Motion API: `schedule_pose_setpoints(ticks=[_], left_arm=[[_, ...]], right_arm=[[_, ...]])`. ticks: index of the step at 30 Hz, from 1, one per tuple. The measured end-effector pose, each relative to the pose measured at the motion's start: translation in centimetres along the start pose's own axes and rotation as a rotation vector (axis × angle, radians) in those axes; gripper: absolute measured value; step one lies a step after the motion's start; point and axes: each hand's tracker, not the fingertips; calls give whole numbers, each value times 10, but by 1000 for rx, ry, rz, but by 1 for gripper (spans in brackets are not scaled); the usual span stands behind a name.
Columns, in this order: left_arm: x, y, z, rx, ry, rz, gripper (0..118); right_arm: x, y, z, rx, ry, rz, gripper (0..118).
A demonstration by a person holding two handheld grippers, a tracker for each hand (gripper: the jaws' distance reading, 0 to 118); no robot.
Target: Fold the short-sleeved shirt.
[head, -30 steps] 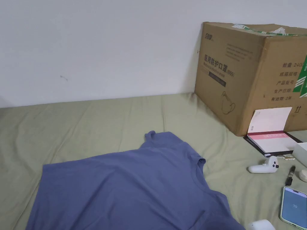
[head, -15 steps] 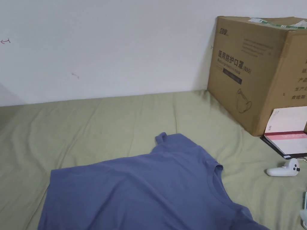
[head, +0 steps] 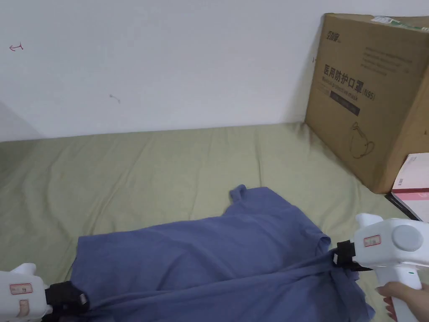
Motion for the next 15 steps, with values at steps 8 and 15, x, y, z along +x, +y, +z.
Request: schedule_pose_setpoints(ticks=[8, 15], left_arm=[[-13, -17, 1, 26, -128, 20, 106], [11, -30, 65, 195, -118, -200, 109]], right_arm=[[-4, -18, 1, 79, 13, -32, 108], [-20, -46, 74, 274, 60, 47, 107]])
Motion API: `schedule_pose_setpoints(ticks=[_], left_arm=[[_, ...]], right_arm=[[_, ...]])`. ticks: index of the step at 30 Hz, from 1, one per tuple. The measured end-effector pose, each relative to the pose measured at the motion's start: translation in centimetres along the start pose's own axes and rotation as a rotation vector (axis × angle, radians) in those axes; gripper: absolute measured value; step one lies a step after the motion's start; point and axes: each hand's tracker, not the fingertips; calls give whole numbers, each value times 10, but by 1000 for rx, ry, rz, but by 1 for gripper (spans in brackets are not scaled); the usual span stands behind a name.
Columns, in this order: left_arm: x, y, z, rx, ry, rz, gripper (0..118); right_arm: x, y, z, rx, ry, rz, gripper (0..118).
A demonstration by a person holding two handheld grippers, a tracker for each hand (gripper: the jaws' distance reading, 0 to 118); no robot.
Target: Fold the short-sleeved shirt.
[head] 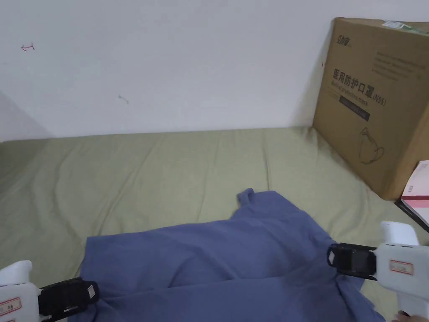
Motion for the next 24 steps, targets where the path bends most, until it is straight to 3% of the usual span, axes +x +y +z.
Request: schedule_pose_setpoints(ticks=[2, 3, 5, 6, 7, 8, 10, 12, 13, 16, 19, 22, 23, 24], left_arm=[[14, -6, 30, 96, 37, -109, 97], [24, -14, 46, 164, 66, -160, 83], [38, -31, 71, 239, 102, -221, 37], [45, -40, 81, 259, 117, -230, 16], [49, -49, 89, 275, 115, -224, 2], [52, -60, 97, 293, 111, -206, 1], [47, -76, 106, 326, 48, -164, 0], [49, -85, 115, 335, 68, -163, 0], [53, -87, 114, 329, 66, -169, 0], [50, -70, 107, 203, 135, -216, 0], [30, -48, 70, -39, 113, -154, 0], [7, -40, 29, -89, 122, -122, 0], [-2, -38, 16, -104, 124, -116, 5], [-9, -37, 4, -108, 138, -111, 25]], right_arm=[[-8, -6, 29, 50, 58, 4, 107], [-12, -11, 43, 83, 87, -1, 106], [-20, -23, 68, 144, 123, 15, 95], [-26, -31, 80, 181, 139, 24, 75], [-30, -38, 90, 209, 151, 22, 25], [-35, -46, 98, 232, 154, 22, 0], [-42, -60, 107, 267, 102, 5, 0], [-41, -67, 111, 243, 210, -44, 0], [-44, -70, 113, 236, 206, -47, 0], [-59, -69, 118, 205, 200, 2, 0], [-58, -62, 116, 199, 210, 40, 0], [-63, -58, 116, 180, 239, 49, 0], [-66, -57, 117, 176, 243, 51, 0], [-66, -57, 117, 173, 245, 52, 0]])
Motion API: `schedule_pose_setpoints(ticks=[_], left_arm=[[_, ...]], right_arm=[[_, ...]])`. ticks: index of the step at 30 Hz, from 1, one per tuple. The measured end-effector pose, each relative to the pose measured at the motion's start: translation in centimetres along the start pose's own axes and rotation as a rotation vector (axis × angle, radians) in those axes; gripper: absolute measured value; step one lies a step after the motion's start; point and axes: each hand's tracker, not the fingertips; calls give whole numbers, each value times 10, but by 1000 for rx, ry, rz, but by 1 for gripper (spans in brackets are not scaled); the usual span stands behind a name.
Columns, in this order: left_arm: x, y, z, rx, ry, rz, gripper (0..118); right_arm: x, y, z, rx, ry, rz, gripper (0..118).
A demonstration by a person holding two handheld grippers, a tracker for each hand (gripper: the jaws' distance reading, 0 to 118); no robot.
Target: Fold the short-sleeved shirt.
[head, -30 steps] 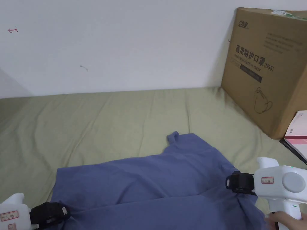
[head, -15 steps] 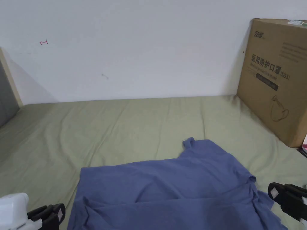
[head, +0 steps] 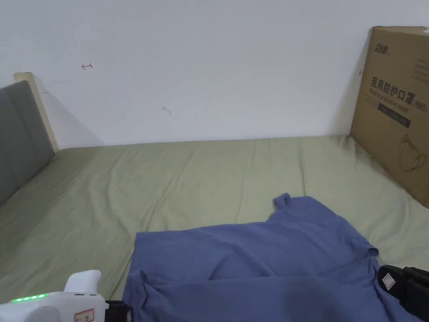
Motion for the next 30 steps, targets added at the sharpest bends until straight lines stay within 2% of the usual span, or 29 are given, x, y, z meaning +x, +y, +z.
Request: schedule_pose_setpoints(ticks=[1, 2, 3, 4, 8, 10, 12, 14, 15, 17, 18, 19, 20, 21, 23, 27, 28, 29, 30], left_arm=[[0, -3, -12, -21, 16, 20, 78], [-5, -4, -25, -55, 38, 39, 111], [-8, -5, -33, -51, 44, 48, 118], [-11, -3, -41, -40, 48, 54, 113], [-9, -6, -77, -97, 125, 27, 113], [-13, -11, -96, -151, 216, -3, 113], [-12, -13, -109, -157, 184, 5, 117], [1, -15, -105, -168, 241, -22, 117], [7, -13, -103, -164, 239, -36, 114], [17, -15, -89, -111, 239, -112, 88], [23, -16, -81, -70, 243, -144, 62], [28, -18, -73, -33, 218, -159, 22], [32, -19, -70, -44, 157, -142, 4], [34, -18, -68, -50, 176, -145, 4], [32, -14, -59, -48, 96, -82, 4], [21, -2, -36, 15, 100, -37, 4], [19, 0, -30, 31, 110, -43, 4], [22, 0, -24, 32, 110, -43, 4], [23, 0, -21, 38, 110, -46, 4]], right_arm=[[0, 0, -1, -6, 1, 1, 0], [0, 1, -2, -14, -2, 4, 0], [0, 1, -4, -24, -7, 6, 0], [1, 1, -6, -35, -12, 5, 0], [4, -1, -11, -70, -10, -10, 0], [5, -2, -12, -84, -24, -7, 0], [6, -4, -16, -98, -33, -5, 0], [11, -5, -21, -108, -45, -5, 0], [13, -6, -23, -109, -52, -7, 0], [18, -6, -25, -106, -62, -20, 0], [20, -6, -25, -102, -68, -26, 0], [24, -6, -25, -99, -76, -31, 0], [28, -5, -26, -95, -85, -35, 0], [33, -5, -27, -86, -103, -40, 0], [47, -1, -28, -75, -133, -64, 0], [97, 14, -39, -85, -190, -197, 1], [111, 15, -47, -122, -226, -240, 32], [124, 16, -59, -205, -266, -278, 80], [137, 13, -71, -314, -296, -309, 115]])
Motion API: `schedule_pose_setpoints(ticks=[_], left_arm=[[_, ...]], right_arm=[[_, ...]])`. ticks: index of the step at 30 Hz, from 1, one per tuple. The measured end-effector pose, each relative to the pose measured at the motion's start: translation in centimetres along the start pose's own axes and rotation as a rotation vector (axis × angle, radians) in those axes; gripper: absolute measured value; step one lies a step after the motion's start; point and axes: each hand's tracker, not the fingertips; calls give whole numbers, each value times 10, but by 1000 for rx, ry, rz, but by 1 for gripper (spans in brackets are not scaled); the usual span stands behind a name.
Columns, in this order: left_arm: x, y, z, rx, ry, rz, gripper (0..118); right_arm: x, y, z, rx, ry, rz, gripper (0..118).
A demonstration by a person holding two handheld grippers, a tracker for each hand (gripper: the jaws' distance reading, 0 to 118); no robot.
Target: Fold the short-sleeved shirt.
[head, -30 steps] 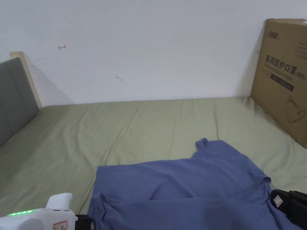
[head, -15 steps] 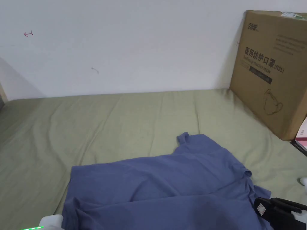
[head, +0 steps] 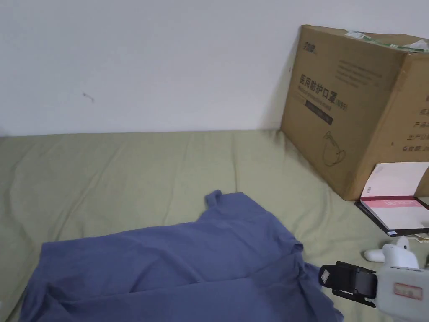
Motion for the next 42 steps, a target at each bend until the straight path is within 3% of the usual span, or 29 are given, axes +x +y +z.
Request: schedule_pose_setpoints(ticks=[1, 5, 10, 11, 12, 14, 15, 16, 17, 22, 26, 32, 35, 39, 41, 42], left_arm=[[1, 0, 1, -1, 4, -12, 4], [4, -3, -2, -18, 25, -30, 4], [3, -11, -17, -73, 48, -11, 4], [3, -10, -21, -81, 51, -11, 4], [2, -11, -22, -87, 50, -10, 4], [1, -12, -20, -85, 50, 10, 4], [1, -10, -18, -76, 43, 20, 4], [3, -8, -14, -68, 40, 20, 4], [4, -7, -10, -60, 39, 17, 4], [2, 5, 17, -11, 13, 26, 4], [-7, 7, 43, -8, -10, 32, 4], [-20, -40, 58, -211, -65, 71, 4], [-27, -70, 46, -242, -40, 37, 4], [-41, -89, 26, -247, -71, 69, 5], [-44, -89, 26, -226, -75, 76, 24], [-45, -87, 28, -220, -67, 79, 42]], right_arm=[[11, 3, -11, 19, 1, -55, 118], [37, 6, -64, -172, -61, -62, 118], [25, -11, -106, -326, -94, 117, 109], [20, -13, -104, -302, -155, 185, 106], [13, -17, -99, -269, -164, 223, 98], [7, -19, -89, -244, -197, 279, 62], [7, -19, -83, -238, -154, 277, 39], [1, -19, -72, -236, -77, 259, 8], [0, -20, -68, -249, 0, 222, 8], [-12, -22, -32, -171, -32, 264, 8], [-3, -27, 1, -200, -3, 219, 8], [13, -68, 28, -342, -18, 180, 8], [25, -87, 20, -375, -27, 179, 8], [36, -98, 0, -405, -50, 105, 8], [34, -97, -1, -397, -65, 98, 14], [31, -96, 1, -390, -73, 100, 30]])
